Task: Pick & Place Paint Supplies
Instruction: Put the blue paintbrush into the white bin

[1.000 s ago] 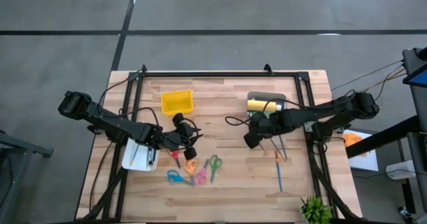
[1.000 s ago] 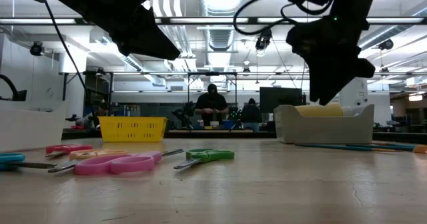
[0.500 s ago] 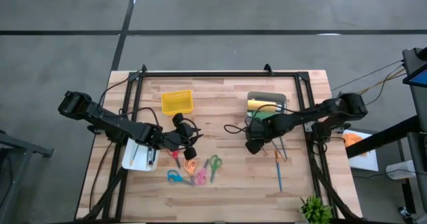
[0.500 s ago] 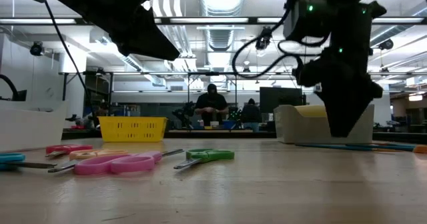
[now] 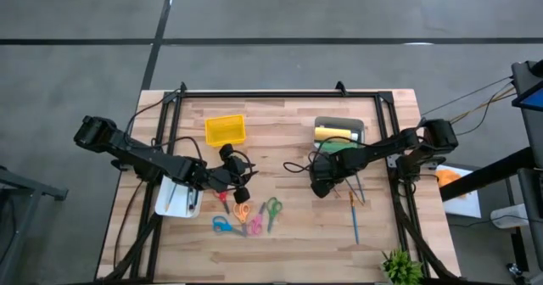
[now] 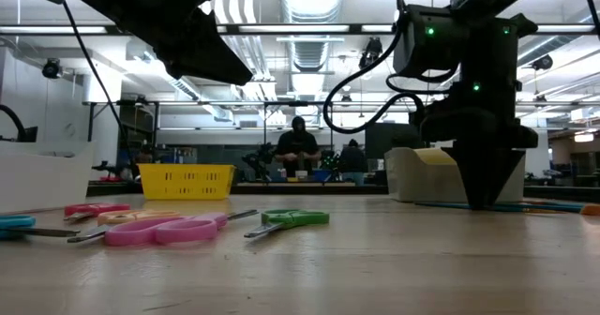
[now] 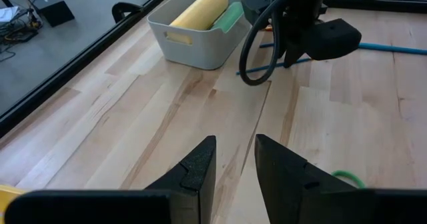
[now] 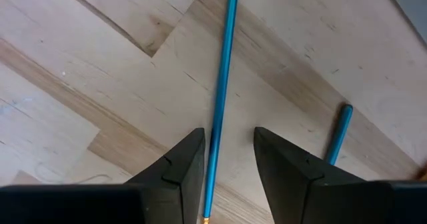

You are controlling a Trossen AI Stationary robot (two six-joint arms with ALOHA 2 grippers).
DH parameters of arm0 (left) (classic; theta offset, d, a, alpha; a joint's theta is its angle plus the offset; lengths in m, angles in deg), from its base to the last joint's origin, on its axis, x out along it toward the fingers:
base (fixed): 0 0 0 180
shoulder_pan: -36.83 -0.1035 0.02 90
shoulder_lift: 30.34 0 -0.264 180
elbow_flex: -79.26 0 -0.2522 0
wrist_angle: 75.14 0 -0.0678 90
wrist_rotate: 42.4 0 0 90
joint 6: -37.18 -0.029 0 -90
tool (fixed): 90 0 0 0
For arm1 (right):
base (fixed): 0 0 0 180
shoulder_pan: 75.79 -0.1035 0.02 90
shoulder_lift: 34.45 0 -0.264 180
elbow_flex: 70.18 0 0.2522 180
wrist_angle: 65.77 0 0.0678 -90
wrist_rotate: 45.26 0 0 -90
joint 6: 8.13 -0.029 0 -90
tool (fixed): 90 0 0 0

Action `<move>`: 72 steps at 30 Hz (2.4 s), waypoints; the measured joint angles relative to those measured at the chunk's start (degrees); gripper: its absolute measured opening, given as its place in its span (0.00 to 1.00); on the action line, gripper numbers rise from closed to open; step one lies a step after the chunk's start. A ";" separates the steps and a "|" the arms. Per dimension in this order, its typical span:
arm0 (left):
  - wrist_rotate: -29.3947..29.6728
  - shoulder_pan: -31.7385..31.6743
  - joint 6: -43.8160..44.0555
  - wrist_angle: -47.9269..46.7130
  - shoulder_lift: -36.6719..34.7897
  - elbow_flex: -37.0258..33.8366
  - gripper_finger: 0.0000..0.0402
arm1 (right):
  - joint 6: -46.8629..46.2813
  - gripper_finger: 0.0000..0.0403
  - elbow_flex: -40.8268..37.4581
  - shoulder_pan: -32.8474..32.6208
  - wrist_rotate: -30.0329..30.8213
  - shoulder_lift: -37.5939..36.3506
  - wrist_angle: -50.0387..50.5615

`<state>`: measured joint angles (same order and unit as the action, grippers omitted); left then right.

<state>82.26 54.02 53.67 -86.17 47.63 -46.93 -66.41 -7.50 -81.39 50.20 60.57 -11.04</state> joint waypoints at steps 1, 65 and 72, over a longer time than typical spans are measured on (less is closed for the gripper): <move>0.00 0.00 0.00 -0.01 0.00 0.00 0.26 | 0.02 0.32 0.00 0.00 0.02 0.12 -0.02; -0.02 -0.01 0.00 -0.42 0.00 0.00 0.26 | -15.09 0.04 12.25 1.33 6.11 9.50 -36.87; 0.00 0.00 0.00 -0.42 0.00 0.00 0.26 | -12.82 0.04 23.57 2.25 3.86 17.45 -30.47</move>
<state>82.26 54.02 53.67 -86.59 47.63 -46.93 -79.23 16.08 -79.14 54.05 78.02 -41.51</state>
